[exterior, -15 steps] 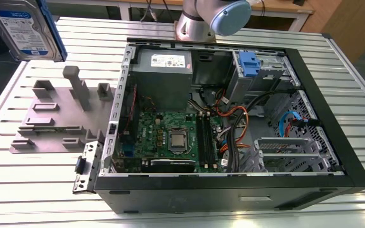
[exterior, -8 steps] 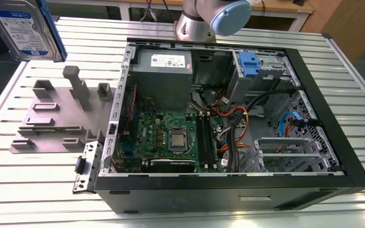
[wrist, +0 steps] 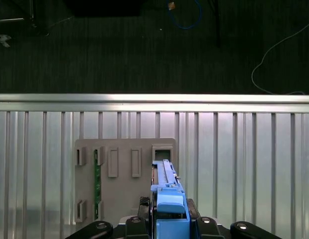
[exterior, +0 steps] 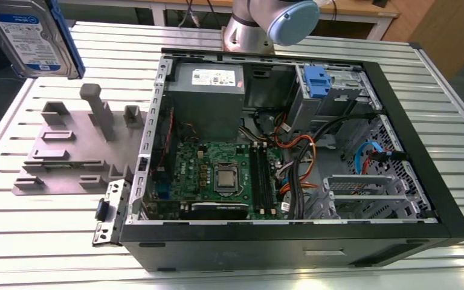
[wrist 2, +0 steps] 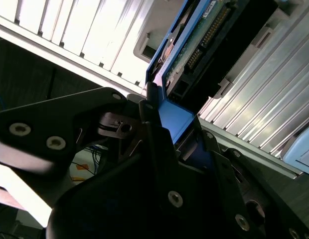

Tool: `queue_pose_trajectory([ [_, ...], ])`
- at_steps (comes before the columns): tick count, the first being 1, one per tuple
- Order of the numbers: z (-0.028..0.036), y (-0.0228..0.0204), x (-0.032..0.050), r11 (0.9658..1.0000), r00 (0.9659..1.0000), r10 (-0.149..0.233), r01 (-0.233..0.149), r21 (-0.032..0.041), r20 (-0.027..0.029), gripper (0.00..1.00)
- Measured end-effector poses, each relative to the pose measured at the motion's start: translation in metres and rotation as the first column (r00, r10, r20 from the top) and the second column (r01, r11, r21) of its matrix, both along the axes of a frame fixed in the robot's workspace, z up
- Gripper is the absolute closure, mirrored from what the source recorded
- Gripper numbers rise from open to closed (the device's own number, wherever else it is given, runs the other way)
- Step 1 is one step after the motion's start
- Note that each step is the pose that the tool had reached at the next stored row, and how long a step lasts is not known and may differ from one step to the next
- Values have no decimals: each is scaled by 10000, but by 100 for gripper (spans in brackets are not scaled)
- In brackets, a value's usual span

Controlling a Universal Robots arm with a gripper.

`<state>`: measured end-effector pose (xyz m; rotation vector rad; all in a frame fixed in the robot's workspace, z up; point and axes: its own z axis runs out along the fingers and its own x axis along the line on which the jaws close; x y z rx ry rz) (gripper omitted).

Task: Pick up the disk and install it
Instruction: 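Pick up the disk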

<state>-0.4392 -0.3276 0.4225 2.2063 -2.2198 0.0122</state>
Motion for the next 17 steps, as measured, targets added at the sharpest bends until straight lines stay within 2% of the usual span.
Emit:
queue_pose_trajectory([
  [6,27,0,0,10000,10000,0,0,0,1,64],
  [14,108,0,0,10000,10000,0,0,0,2,64],
  [17,113,0,1,10000,10000,0,0,0,1,64],
])
